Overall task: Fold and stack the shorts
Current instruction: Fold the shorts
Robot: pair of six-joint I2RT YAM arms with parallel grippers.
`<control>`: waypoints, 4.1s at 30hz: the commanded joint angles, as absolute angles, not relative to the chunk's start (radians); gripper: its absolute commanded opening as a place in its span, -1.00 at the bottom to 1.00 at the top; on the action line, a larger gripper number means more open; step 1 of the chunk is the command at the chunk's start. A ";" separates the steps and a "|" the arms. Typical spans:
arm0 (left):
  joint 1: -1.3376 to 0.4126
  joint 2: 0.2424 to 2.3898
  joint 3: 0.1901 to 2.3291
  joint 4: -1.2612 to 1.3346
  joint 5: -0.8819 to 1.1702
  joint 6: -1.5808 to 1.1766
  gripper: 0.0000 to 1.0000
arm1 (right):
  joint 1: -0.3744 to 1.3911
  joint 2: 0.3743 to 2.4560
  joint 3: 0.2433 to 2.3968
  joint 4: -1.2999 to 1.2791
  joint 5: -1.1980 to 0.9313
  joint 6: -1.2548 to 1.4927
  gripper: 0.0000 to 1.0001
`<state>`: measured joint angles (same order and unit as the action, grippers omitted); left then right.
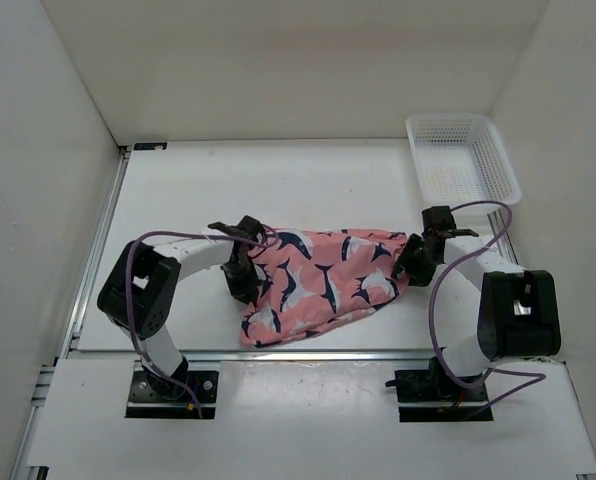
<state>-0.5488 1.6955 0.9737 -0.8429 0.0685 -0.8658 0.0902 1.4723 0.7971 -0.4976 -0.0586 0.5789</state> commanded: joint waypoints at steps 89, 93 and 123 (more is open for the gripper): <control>0.031 1.609 1.086 -0.902 0.044 -0.592 -0.25 | 0.245 1.574 0.788 -0.393 -0.143 0.657 -0.61; 0.021 1.618 1.046 -0.882 0.064 -0.583 -0.02 | 0.245 1.549 0.788 -0.425 -0.086 0.629 -0.99; -0.081 1.652 1.005 -0.821 0.040 -0.634 -0.79 | 0.255 1.447 0.796 -0.485 -0.112 0.557 0.72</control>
